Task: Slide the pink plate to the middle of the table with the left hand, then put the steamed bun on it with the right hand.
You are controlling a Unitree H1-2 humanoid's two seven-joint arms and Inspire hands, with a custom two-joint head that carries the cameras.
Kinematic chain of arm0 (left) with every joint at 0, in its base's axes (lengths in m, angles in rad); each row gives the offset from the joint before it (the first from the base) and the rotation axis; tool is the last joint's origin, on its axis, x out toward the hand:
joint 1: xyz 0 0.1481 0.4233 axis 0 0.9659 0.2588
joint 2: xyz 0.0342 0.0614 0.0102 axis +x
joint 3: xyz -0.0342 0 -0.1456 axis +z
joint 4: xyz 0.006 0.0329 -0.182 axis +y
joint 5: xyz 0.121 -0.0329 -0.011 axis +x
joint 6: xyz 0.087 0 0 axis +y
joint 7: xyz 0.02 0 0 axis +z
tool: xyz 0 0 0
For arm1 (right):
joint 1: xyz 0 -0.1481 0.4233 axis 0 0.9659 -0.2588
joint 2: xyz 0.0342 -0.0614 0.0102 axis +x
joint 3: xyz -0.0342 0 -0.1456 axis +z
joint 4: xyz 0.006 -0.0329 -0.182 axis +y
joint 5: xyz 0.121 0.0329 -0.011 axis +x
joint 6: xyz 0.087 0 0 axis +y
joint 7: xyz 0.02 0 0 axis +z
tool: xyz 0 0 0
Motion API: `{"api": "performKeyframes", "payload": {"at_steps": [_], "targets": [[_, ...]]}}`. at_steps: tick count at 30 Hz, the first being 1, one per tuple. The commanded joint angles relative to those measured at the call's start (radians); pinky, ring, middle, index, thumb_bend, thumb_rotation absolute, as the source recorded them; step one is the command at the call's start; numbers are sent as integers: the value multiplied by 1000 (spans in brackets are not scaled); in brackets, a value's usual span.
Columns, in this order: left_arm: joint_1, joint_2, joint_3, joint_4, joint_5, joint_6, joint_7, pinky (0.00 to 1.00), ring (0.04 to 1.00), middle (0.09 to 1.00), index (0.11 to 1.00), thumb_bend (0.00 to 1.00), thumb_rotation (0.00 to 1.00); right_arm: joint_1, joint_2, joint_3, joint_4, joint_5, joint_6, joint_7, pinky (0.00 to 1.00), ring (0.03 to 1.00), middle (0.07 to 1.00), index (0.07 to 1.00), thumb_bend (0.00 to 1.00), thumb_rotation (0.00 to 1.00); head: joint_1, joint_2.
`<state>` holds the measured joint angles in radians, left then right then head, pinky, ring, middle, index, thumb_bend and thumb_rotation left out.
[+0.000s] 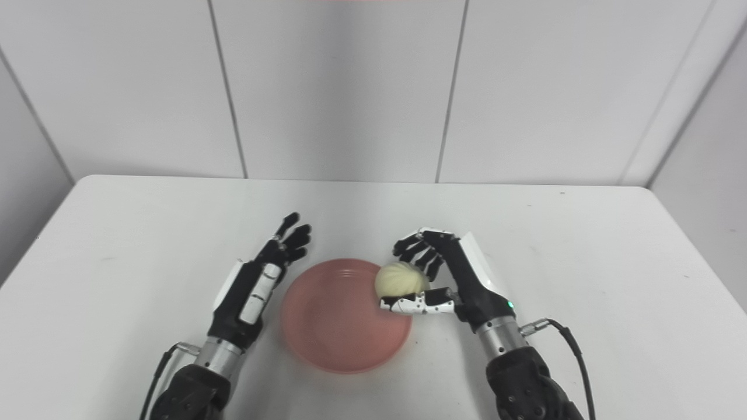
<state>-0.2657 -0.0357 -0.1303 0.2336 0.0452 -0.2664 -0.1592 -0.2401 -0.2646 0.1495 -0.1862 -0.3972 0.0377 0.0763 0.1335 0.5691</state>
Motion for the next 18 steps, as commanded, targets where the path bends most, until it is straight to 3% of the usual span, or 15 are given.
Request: {"api": "performKeyframes", "payload": {"at_steps": [1, 7, 18], "targets": [[7, -18, -13, 32, 3, -36, 12, 915, 928, 923, 932, 655, 940, -39, -5, 1, 4, 10, -70, -3, 320, 413, 495, 495, 514, 0, 6, 1], [8, -14, -16, 36, -6, -47, 0, 921, 934, 933, 942, 623, 942, -58, 12, 27, 84, -1, -128, -9, 298, 399, 509, 499, 511, 0, -1, 4], [14, -6, -8, 3, 1, -16, 7, 938, 942, 933, 941, 641, 944, -48, 42, 85, 119, -70, -103, -5, 250, 371, 463, 520, 508, 0, -29, 5]]}}
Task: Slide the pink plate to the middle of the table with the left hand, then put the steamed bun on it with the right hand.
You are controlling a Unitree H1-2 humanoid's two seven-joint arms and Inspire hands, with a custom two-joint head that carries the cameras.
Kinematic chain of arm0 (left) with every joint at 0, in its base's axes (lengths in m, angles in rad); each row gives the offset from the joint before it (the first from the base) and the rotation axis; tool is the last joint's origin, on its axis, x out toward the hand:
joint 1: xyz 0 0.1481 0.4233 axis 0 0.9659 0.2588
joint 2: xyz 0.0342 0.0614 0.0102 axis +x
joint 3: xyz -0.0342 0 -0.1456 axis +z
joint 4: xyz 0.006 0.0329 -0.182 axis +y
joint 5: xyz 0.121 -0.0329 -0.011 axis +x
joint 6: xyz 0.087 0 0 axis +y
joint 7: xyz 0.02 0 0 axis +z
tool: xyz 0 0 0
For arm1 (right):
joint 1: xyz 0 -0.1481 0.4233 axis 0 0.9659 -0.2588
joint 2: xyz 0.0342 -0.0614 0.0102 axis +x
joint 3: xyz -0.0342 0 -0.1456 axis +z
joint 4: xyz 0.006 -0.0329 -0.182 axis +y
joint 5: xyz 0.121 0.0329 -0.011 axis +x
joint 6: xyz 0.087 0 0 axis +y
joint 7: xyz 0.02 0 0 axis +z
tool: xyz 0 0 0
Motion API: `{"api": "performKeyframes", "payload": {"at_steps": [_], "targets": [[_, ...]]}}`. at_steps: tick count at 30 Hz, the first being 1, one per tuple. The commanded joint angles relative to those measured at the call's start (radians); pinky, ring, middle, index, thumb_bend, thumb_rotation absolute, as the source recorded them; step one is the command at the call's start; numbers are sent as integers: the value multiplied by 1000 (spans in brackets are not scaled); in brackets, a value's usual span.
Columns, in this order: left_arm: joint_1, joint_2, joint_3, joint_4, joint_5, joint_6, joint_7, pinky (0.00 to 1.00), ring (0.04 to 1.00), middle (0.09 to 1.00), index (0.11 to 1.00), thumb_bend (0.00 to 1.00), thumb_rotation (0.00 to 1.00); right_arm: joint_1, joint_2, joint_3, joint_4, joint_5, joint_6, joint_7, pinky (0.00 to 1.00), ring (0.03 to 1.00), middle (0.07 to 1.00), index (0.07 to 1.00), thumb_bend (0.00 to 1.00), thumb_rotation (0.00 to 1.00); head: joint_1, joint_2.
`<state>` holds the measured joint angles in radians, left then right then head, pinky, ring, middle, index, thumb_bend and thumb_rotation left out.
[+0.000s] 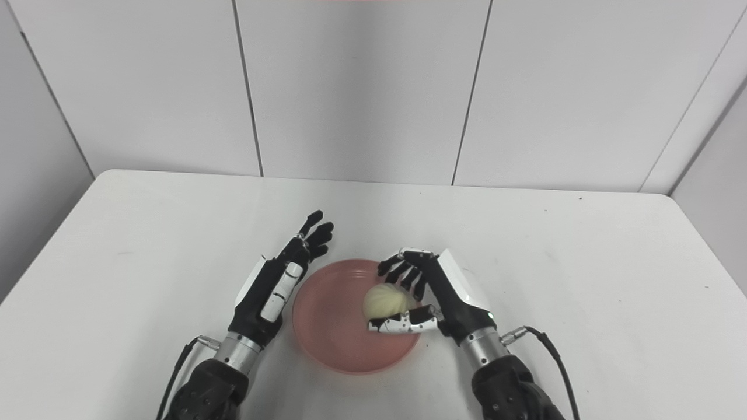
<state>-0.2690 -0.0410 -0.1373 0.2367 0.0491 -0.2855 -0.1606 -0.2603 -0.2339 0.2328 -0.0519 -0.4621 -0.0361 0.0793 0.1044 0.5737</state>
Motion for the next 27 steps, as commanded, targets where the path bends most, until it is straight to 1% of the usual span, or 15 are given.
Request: {"api": "performKeyframes", "payload": {"at_steps": [1, 4, 5, 7, 12, 15, 17, 19, 21, 22, 23, 24, 25, 26, 27], "targets": [[18, 0, -1, -3, -4, 4, 8, 940, 943, 934, 942, 639, 945, -27, 15, 6, -11, -8, -30, -8, 269, 380, 473, 517, 509, 0, -5, 0], [18, 2, 0, -10, -10, 12, 4, 947, 946, 938, 947, 628, 946, -26, 25, 16, 0, -10, -25, -2, 340, 414, 521, 491, 509, 0, -13, -1], [19, 2, 1, -13, -10, 14, 3, 947, 945, 939, 948, 627, 945, -28, 29, 18, 3, -10, -26, -2, 349, 417, 528, 486, 509, 0, -15, -1], [18, 3, 1, -13, -11, 17, 3, 948, 945, 940, 949, 616, 946, -33, 35, 22, 11, -10, -35, -5, 335, 413, 524, 494, 509, 0, -15, -3], [18, 4, 3, -11, -9, 21, 5, 943, 943, 936, 946, 627, 947, -43, 45, 33, 26, -34, -45, -18, 358, 427, 529, 487, 510, 0, -20, -2], [20, 5, 3, -20, -10, 27, 4, 941, 944, 936, 945, 626, 944, -47, 50, 43, 37, -48, -57, -26, 440, 461, 540, 454, 509, 0, -23, -2], [21, 6, 4, -22, -12, 27, 3, 939, 943, 936, 944, 624, 940, -48, 47, 51, 45, -62, -68, -30, 456, 466, 541, 450, 509, 0, -22, -2], [21, 6, 4, -23, -13, 29, 3, 941, 944, 936, 943, 620, 936, -50, 40, 59, 51, -81, -83, -34, 459, 457, 525, 472, 511, 0, -22, -1], [21, 7, 4, -22, -13, 24, 2, 939, 943, 936, 944, 613, 937, -53, 30, 67, 52, -84, -95, -24, 483, 447, 494, 515, 511, 0, -24, 0], [20, 8, 4, -20, -14, 22, 1, 938, 943, 937, 944, 613, 938, -54, 25, 69, 50, -81, -95, -14, 501, 449, 496, 513, 512, 0, -24, 0], [20, 8, 5, -18, -14, 20, 1, 938, 942, 936, 944, 616, 937, -55, 20, 73, 46, -79, -89, 1, 527, 536, 498, 502, 515, 0, -26, -1], [20, 8, 5, -18, -15, 19, 2, 934, 939, 935, 943, 617, 937, -55, 15, 75, 41, -77, -83, 14, 580, 625, 619, 500, 507, 75, -26, -1], [20, 8, 6, -18, -17, 19, 1, 932, 937, 934, 943, 617, 934, -56, 11, 78, 35, -78, -75, 26, 613, 671, 678, 499, 504, 107, -26, -1], [20, 8, 7, -18, -19, 20, 1, 931, 936, 934, 943, 618, 931, -56, 5, 81, 24, -84, -61, 42, 640, 706, 715, 499, 503, 120, -27, -1], [20, 7, 7, -18, -21, 18, 2, 928, 933, 933, 942, 614, 928, -57, 1, 81, 16, -87, -52, 54, 675, 752, 763, 592, 534, 118, -27, -1]]}}
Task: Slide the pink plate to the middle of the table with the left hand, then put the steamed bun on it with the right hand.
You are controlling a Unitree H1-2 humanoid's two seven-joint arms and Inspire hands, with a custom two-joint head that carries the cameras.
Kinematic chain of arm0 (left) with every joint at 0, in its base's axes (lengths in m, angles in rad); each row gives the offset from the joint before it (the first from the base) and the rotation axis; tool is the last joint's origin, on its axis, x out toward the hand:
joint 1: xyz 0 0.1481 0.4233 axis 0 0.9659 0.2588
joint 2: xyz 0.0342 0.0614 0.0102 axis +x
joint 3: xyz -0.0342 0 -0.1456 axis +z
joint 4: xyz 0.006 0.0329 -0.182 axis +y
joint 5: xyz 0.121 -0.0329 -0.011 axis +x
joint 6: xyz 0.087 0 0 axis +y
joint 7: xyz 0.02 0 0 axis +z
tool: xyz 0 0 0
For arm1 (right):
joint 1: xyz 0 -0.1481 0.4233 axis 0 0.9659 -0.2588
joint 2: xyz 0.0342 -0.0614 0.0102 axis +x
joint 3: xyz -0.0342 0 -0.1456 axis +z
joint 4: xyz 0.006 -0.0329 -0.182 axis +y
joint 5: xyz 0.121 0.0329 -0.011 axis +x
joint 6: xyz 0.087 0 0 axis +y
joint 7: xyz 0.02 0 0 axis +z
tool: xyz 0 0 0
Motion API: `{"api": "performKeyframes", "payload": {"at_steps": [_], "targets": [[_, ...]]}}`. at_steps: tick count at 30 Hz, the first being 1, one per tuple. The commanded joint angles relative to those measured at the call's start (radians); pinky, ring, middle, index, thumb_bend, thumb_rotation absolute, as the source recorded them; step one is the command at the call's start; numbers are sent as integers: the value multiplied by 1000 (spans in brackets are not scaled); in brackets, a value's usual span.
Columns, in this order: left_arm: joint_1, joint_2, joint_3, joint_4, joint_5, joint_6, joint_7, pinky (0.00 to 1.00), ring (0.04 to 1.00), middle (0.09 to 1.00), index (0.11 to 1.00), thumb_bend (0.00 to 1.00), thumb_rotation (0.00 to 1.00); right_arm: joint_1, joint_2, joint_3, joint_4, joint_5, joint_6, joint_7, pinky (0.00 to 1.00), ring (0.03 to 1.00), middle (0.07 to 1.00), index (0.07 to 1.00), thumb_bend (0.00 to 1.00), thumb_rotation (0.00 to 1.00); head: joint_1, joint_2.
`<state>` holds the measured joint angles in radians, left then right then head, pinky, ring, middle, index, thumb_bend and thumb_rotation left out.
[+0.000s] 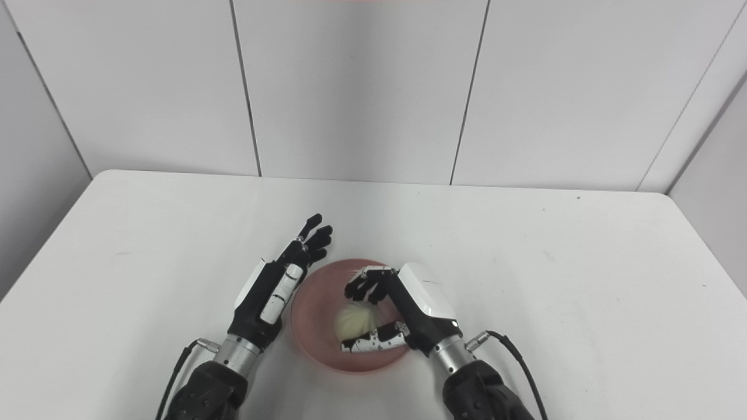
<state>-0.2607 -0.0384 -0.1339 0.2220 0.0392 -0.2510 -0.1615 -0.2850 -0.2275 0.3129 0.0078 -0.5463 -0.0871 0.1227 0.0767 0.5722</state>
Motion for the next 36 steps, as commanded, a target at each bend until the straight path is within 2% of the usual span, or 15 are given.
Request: {"api": "performKeyframes", "payload": {"at_steps": [1, 3, 6, 9, 12, 19, 22, 23, 29, 32, 36], "targets": [[11, 5, 4, -5, -10, -17, 4, 926, 933, 933, 942, 606, 928, -32, -8, 1, -52, -5, 7, 22, 694, 782, 797, 693, 571, 115, -1, 1], [11, 5, 3, -5, -9, -22, 5, 925, 932, 932, 942, 595, 932, -33, -10, -2, -65, -8, 23, 44, 709, 809, 826, 747, 594, 133, 0, 1], [10, 6, 3, -3, -11, -25, 2, 930, 938, 937, 947, 590, 933, -35, -19, -1, -81, -9, 44, 84, 792, 868, 880, 809, 613, 236, 0, 0], [9, 7, 2, -2, -17, -25, -1, 931, 938, 937, 948, 589, 928, -37, -30, -3, -85, 2, 63, 126, 805, 876, 893, 819, 617, 280, 0, -1], [10, 6, 2, -4, -19, -20, 1, 936, 940, 938, 949, 583, 925, -38, -35, -7, -90, -1, 79, 154, 816, 885, 904, 827, 627, 303, 1, -1], [9, 7, 4, 0, -20, -27, 3, 937, 942, 938, 945, 586, 921, -36, -41, -14, -77, -2, 54, 143, 865, 896, 918, 876, 654, 303, 2, -2], [9, 9, 6, 3, -16, -32, 6, 934, 940, 936, 944, 583, 923, -29, -31, -30, -80, 7, 45, 118, 853, 906, 926, 890, 661, 311, 2, -2], [8, 10, 6, 6, -15, -36, 7, 933, 939, 936, 942, 576, 925, -26, -26, -37, -82, 9, 40, 105, 819, 903, 930, 899, 649, 334, 2, -2], [12, 22, 4, -10, 9, -17, 16, 951, 960, 963, 967, 583, 959, 7, 21, -117, -110, 70, 14, 4, 777, 893, 945, 935, 598, 380, -4, -3], [15, 25, 2, -16, 27, -10, 21, 983, 984, 983, 989, 589, 977, 24, 34, -145, -122, 74, 24, -40, 791, 908, 964, 964, 565, 473, -4, -2], [19, 25, 2, -24, 35, -1, 26, 1000, 1000, 1000, 1000, 617, 984, 38, 50, -185, -99, 124, 2, -80, 785, 894, 974, 984, 557, 585, -2, 0]]}}
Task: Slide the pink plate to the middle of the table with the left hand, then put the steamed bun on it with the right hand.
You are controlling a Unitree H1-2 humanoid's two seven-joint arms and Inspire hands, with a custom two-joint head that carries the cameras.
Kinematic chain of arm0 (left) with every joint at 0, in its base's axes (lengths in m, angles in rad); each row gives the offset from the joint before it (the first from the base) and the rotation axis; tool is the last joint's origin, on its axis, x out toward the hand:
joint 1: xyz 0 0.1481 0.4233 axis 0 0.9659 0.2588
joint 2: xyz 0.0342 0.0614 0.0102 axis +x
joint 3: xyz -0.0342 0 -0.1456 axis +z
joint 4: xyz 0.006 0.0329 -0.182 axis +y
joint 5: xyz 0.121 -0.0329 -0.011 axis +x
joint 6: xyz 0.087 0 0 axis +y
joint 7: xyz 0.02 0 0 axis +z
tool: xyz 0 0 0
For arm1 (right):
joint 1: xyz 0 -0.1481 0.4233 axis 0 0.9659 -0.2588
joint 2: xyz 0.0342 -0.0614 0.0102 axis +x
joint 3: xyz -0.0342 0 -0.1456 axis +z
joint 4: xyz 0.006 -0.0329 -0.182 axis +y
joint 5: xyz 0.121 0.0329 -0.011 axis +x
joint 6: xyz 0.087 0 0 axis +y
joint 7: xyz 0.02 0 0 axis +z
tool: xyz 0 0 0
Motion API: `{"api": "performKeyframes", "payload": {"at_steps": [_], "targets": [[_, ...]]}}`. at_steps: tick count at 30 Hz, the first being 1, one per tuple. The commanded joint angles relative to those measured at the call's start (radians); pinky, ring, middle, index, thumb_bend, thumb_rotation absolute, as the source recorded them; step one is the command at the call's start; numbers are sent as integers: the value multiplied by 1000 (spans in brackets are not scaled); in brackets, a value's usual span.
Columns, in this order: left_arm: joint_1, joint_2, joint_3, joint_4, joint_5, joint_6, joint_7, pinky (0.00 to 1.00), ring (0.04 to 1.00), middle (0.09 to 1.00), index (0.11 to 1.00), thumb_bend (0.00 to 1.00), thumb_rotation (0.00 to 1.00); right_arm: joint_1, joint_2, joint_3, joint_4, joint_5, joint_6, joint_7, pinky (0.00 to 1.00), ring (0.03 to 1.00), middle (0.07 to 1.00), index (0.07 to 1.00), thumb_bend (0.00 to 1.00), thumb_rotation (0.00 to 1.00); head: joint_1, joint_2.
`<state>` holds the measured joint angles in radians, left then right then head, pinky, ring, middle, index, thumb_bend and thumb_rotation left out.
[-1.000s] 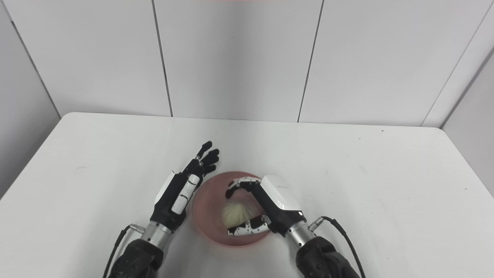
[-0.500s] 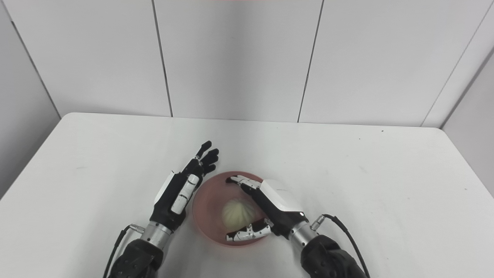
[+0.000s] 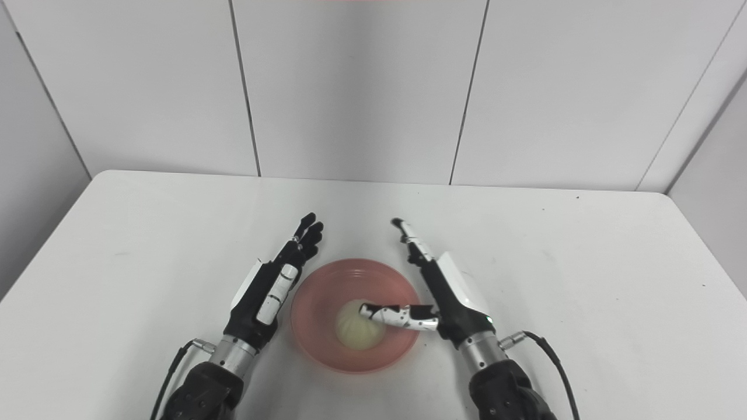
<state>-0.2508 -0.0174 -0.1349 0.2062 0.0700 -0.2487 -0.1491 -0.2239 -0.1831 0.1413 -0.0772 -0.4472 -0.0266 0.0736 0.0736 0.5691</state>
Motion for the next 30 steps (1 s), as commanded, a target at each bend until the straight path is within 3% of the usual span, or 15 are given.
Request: {"api": "performKeyframes", "payload": {"at_steps": [1, 6, 15, 20, 23, 30], "targets": [[9, 4, 3, -8, 5, -3, 14, 1000, 1000, 1000, 1000, 617, 984, -22, 6, -16, -11, 30, -65, -35, 784, 896, 975, 987, 555, 601, 1, 3], [16, 1, 10, -16, -1, -6, 22, 1000, 1000, 1000, 1000, 634, 977, -17, 2, -32, 8, 74, -88, -44, 844, 926, 988, 1000, 569, 750, 3, 5], [36, -1, 23, -49, 27, 27, 68, 1000, 1000, 1000, 1000, 675, 997, 2, 12, -57, 5, 150, -60, -36, 897, 946, 997, 1000, 513, 783, 3, 8], [47, -7, 28, -74, 32, 59, 85, 1000, 1000, 1000, 1000, 655, 1000, 21, 37, -81, -12, 204, 9, -21, 929, 970, 990, 1000, 534, 857, 2, 10], [52, -8, 29, -84, 26, 80, 87, 1000, 1000, 1000, 1000, 655, 1000, 29, 51, -96, -10, 263, 32, -6, 960, 991, 998, 1000, 494, 877, 3, 12], [68, -24, 36, -128, 22, 163, 98, 1000, 1000, 1000, 1000, 665, 1000, 29, 75, -122, 26, 353, 44, -1, 914, 970, 997, 1000, 512, 923, -1, 16]]}}
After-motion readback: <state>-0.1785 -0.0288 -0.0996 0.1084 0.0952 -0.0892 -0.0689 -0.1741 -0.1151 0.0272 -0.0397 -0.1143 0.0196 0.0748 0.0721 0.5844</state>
